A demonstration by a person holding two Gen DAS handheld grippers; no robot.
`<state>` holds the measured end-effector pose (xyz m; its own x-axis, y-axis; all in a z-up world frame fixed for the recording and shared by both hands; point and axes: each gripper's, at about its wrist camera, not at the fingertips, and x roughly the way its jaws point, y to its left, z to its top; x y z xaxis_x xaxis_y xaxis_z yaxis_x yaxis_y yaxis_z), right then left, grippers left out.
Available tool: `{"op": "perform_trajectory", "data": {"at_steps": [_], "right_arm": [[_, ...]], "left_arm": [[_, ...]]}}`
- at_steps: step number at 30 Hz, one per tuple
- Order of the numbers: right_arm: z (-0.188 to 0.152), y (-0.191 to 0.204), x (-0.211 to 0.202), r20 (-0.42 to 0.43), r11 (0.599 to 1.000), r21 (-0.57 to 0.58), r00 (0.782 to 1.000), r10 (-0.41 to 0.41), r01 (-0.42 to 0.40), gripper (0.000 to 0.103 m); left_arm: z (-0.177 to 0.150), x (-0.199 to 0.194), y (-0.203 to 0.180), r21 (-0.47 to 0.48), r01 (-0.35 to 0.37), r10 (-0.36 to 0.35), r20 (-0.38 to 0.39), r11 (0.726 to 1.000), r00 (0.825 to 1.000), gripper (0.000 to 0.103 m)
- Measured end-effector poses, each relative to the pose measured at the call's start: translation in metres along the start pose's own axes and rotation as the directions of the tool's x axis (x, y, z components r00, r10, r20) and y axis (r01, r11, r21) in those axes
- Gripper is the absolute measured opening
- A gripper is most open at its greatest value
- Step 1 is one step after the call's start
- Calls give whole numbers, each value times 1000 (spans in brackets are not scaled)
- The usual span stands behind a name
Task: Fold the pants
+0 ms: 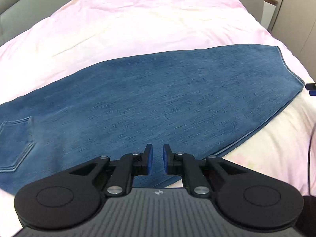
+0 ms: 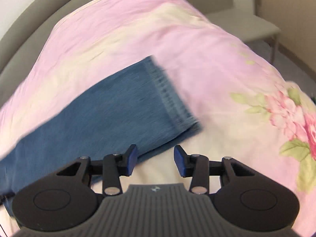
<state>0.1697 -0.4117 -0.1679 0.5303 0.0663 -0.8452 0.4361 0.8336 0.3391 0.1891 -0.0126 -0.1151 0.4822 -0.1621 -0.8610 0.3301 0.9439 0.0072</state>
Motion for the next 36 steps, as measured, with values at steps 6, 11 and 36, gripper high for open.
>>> {"op": "perform_trajectory", "data": {"at_steps": [6, 11, 36], "right_arm": [[21, -36, 28, -16, 986, 159, 999, 48, -45, 30], [22, -45, 52, -33, 978, 204, 998, 48, -40, 11], [20, -54, 35, -64, 978, 207, 997, 48, -34, 44]], "left_arm": [[8, 7, -14, -4, -19, 19, -23, 1000, 1000, 13], [6, 13, -7, -53, -23, 20, -45, 998, 999, 13], [50, 54, -95, 194, 244, -247, -13, 950, 969, 16]]}}
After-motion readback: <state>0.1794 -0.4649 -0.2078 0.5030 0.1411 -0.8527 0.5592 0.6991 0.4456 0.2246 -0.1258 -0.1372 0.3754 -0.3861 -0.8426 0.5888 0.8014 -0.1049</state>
